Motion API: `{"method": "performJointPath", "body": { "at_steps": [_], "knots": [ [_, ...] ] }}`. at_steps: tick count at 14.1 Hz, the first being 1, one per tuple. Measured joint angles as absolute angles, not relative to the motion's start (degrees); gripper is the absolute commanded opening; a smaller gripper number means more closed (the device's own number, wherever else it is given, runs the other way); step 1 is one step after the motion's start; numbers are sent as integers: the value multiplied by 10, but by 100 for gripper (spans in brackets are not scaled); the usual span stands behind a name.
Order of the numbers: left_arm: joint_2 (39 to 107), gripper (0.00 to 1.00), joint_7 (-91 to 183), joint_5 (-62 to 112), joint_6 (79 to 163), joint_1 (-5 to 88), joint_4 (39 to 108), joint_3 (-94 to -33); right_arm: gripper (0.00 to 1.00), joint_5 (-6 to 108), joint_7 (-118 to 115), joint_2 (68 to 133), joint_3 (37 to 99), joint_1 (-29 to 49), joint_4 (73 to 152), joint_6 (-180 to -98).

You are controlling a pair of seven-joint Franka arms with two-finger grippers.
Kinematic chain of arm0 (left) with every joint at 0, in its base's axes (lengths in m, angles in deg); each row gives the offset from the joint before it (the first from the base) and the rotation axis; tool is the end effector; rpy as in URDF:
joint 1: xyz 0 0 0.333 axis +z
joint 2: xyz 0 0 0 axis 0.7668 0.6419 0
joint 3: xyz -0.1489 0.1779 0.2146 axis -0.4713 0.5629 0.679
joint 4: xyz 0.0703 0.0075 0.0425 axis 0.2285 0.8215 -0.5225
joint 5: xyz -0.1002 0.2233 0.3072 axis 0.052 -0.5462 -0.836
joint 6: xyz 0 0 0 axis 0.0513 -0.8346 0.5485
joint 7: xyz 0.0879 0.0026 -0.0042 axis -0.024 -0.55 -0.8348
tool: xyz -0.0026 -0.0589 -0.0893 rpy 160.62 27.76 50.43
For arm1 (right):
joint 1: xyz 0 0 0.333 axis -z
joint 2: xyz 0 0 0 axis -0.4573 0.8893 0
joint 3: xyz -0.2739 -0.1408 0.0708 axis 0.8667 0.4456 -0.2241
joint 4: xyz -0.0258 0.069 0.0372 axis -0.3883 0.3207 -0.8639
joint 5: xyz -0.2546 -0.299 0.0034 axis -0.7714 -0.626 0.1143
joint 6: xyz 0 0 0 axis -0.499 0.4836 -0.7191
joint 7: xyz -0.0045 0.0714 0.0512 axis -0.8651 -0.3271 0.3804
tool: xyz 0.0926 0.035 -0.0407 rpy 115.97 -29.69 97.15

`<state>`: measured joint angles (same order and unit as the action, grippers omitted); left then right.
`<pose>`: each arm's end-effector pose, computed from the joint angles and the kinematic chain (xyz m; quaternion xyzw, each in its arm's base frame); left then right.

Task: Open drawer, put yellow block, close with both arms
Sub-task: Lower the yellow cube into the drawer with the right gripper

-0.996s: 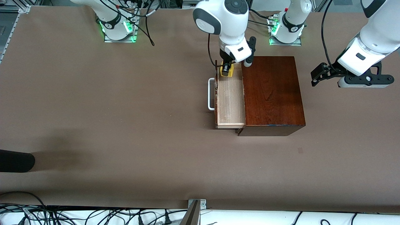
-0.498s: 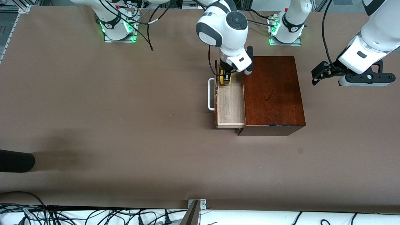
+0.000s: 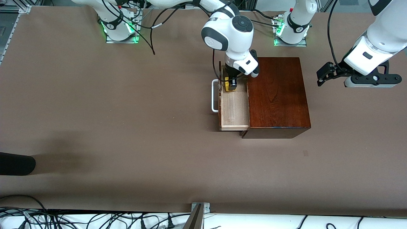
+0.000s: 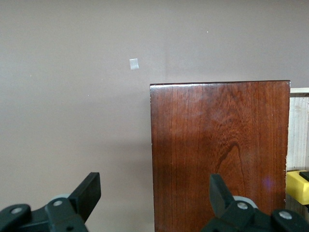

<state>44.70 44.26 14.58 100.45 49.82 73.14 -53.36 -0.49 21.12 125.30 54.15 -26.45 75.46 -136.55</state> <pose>0.5412 -0.0770 0.5831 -0.9998 -0.0007 0.0013 0.0173 0.4089 0.6556 0.3264 0.6925 0.7180 0.0425 0.0546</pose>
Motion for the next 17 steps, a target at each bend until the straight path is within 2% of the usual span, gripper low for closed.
{"method": "performJointPath", "body": {
  "at_steps": [12, 13, 14, 17],
  "knots": [
    [446, 100, 443, 146, 995, 498, 727, -534, 0, -10, 212, 1265, 548, -263, 750, -1360],
    [446, 100, 443, 146, 995, 498, 727, -534, 5, -10, 212, 1265, 548, -263, 750, -1360],
    [446, 100, 443, 146, 994, 498, 727, -535, 99, -10, 211, 1265, 548, -263, 750, -1360],
    [446, 100, 443, 146, 993, 498, 726, -535, 100, -10, 206, 1265, 551, -262, 750, -1361]
  ]
}}
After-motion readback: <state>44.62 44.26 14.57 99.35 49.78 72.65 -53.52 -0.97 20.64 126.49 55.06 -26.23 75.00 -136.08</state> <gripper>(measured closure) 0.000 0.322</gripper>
